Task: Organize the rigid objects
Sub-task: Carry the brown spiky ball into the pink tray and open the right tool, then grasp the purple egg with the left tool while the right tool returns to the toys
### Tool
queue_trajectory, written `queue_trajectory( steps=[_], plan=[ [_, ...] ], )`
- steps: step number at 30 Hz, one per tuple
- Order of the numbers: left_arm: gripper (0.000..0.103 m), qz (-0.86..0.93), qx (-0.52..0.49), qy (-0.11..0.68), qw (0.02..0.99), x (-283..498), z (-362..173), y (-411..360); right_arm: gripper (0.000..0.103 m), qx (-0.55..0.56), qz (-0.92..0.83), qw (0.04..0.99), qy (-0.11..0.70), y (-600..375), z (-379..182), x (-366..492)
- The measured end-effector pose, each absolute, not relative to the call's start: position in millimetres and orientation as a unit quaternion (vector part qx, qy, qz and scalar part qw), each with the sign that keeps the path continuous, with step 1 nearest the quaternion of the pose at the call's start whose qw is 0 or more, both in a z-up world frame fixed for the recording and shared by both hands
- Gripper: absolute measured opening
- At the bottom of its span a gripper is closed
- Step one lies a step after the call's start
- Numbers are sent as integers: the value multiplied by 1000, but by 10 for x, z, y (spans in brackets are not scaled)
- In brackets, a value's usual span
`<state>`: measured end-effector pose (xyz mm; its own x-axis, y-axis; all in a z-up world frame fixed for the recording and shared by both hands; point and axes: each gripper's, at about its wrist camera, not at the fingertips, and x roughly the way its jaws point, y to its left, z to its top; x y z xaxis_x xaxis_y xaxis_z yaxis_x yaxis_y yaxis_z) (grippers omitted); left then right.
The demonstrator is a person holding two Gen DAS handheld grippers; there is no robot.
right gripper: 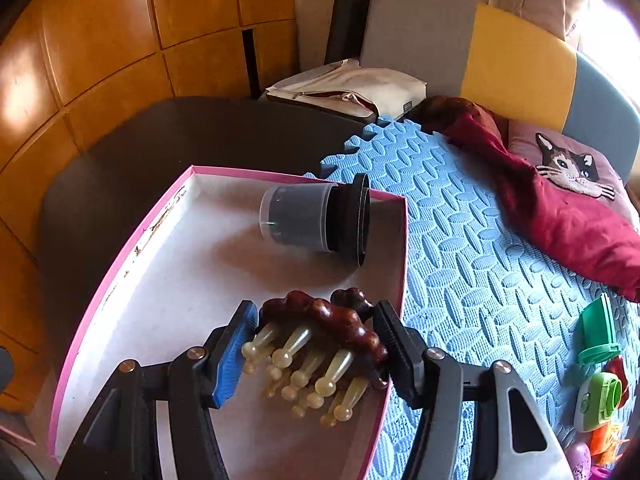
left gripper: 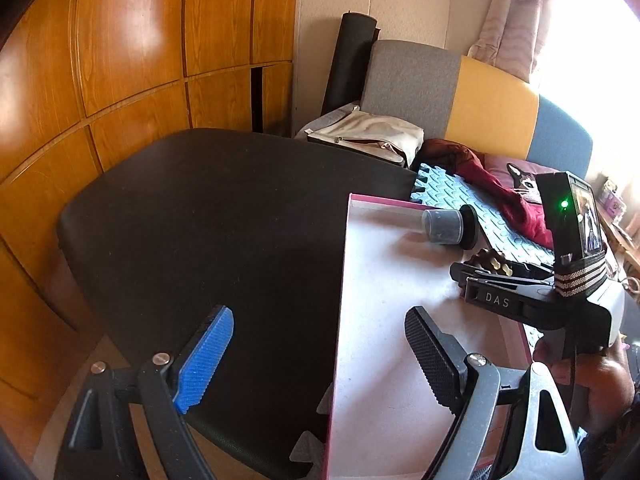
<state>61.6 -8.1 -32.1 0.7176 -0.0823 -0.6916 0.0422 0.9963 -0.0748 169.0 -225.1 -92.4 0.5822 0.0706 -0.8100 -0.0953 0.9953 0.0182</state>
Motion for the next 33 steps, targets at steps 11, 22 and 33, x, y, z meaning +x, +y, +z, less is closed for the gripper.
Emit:
queue_trajectory(
  steps=[11, 22, 33],
  plan=[
    [89, -36, -24, 370, 928, 559, -269, -106, 79, 3, 52, 903, 426, -2222, -670, 1453],
    [90, -39, -21, 366, 930, 488, -252, -114, 79, -9, 33, 924, 382, -2169, -503, 876],
    [92, -48, -15, 361, 931, 396, -223, -187, 79, -40, -18, 943, 329, -2124, -395, 297]
  ],
)
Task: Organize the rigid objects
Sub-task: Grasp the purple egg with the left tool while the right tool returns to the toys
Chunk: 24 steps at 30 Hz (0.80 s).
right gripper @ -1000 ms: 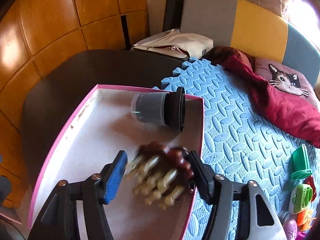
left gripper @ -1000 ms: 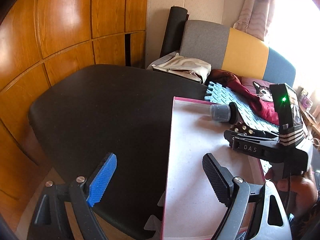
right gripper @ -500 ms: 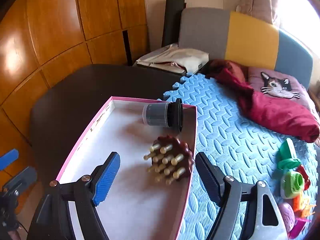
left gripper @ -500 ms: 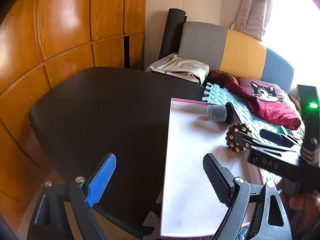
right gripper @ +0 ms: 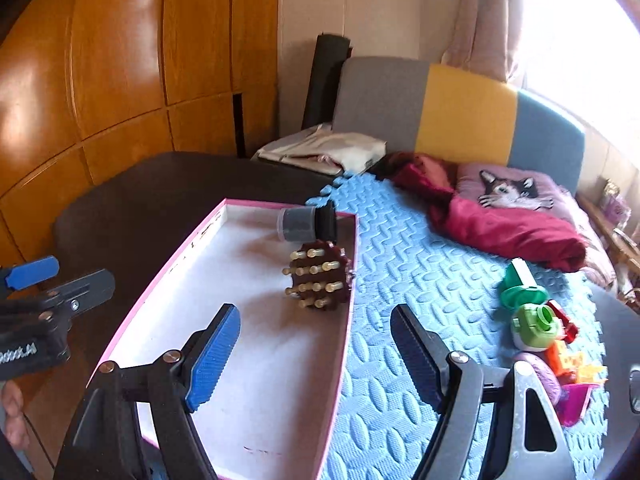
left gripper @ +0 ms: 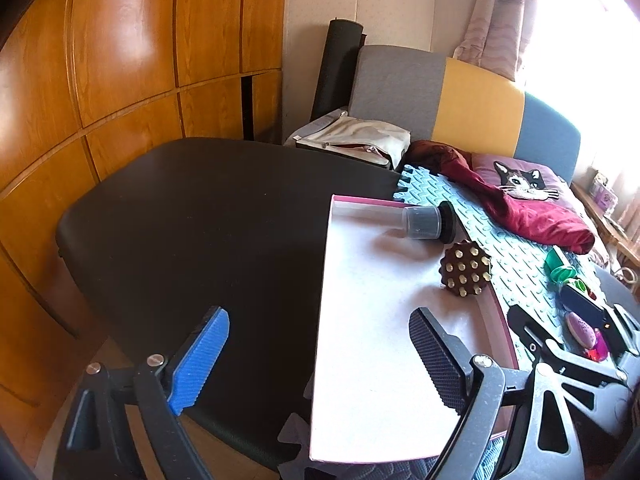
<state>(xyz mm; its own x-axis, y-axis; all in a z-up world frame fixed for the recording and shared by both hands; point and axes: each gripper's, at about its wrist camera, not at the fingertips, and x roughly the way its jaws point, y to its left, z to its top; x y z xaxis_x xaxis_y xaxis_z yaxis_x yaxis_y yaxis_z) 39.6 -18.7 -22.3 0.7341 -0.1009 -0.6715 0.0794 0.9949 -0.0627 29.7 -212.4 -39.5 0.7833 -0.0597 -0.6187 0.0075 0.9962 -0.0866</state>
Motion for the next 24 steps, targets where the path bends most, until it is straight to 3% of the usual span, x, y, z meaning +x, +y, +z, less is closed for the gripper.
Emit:
queue_trajectory(
  steps=[12, 24],
  plan=[
    [93, -57, -1, 358, 932, 318, -201, -275, 79, 41, -26, 945, 324, -2495, -351, 86],
    [93, -69, 17, 362, 929, 283, -227, -414, 79, 13, -102, 950, 295, -3053, -171, -166]
  ],
)
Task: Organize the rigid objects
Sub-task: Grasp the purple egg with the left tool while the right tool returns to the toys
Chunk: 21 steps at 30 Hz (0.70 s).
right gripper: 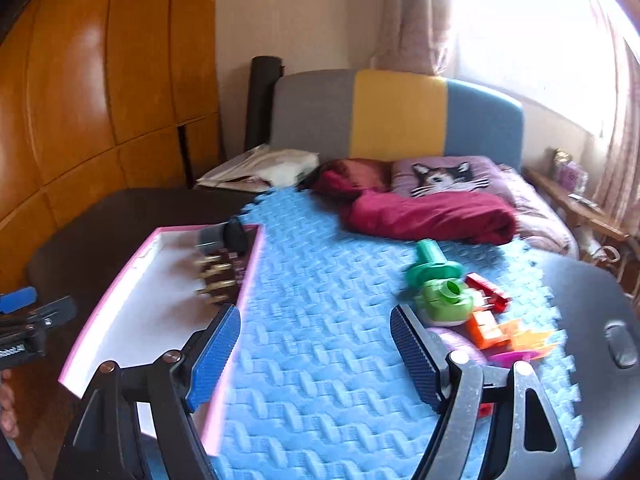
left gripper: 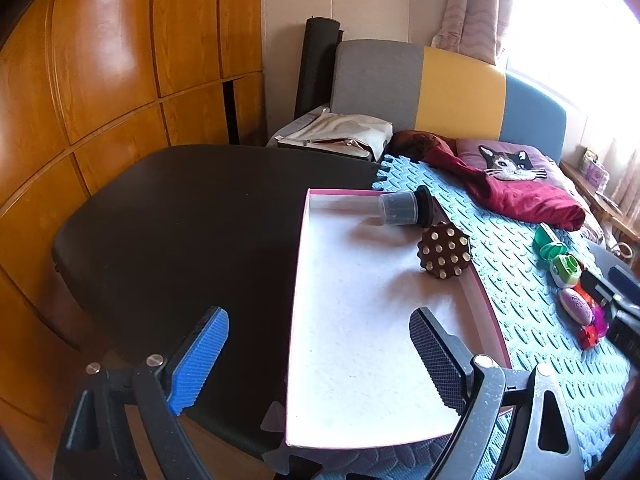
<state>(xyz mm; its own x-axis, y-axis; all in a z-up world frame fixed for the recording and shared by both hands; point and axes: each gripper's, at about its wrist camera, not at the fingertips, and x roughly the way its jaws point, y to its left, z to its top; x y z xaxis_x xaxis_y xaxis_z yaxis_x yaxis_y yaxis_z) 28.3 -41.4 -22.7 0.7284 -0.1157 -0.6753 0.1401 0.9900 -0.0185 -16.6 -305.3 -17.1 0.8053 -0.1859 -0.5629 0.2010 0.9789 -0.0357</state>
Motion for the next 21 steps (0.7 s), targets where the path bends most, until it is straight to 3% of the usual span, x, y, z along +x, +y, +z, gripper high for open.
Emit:
queue_trajectory(
  steps=[21],
  plan=[
    [93, -127, 48, 363, 922, 286, -184, -852, 79, 71, -247, 923, 286, -4673, -94, -519]
  ],
)
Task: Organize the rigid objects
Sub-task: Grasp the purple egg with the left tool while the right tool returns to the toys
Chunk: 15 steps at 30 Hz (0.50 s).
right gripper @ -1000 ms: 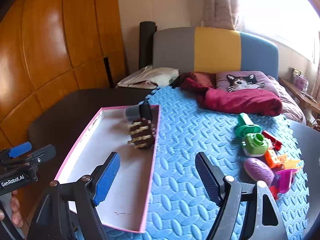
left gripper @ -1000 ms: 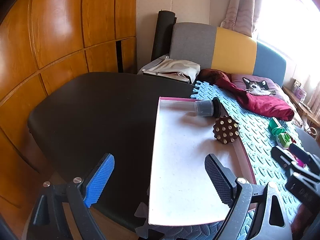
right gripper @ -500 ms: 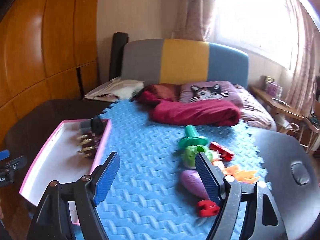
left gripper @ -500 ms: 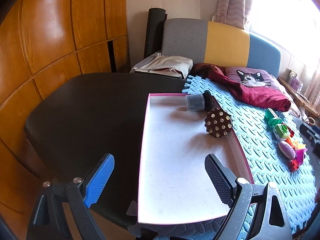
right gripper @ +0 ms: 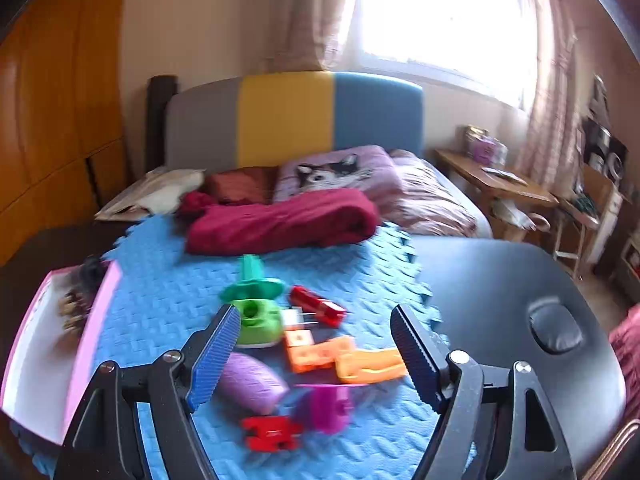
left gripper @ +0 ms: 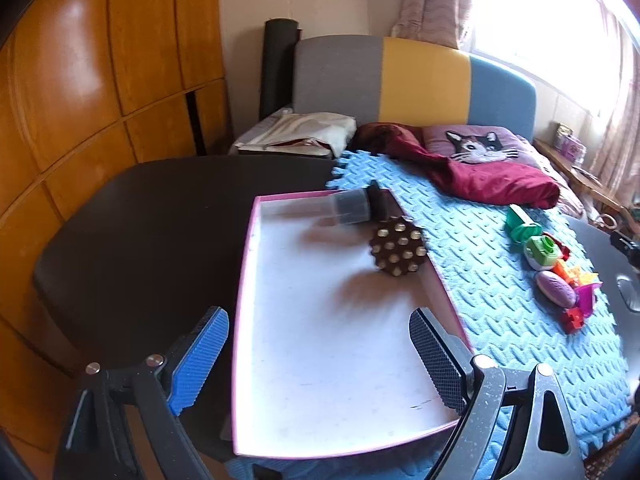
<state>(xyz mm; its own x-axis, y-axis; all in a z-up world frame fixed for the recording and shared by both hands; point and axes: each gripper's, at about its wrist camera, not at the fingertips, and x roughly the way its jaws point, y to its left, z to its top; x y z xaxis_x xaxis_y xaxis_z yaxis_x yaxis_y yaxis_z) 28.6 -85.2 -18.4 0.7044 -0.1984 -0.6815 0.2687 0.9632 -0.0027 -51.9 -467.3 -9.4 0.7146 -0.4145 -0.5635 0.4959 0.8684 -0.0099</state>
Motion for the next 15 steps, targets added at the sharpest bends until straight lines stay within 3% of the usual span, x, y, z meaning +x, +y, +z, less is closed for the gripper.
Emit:
queue_trajectory(
  steps=[6, 15],
  plan=[
    [92, -166, 58, 363, 915, 304, -124, -1146, 79, 185, -285, 897, 281, -5147, -208, -707],
    [92, -263, 93, 383, 881, 344, -165, -1894, 79, 262, -269, 886, 272, -5346, -270, -781]
  ],
)
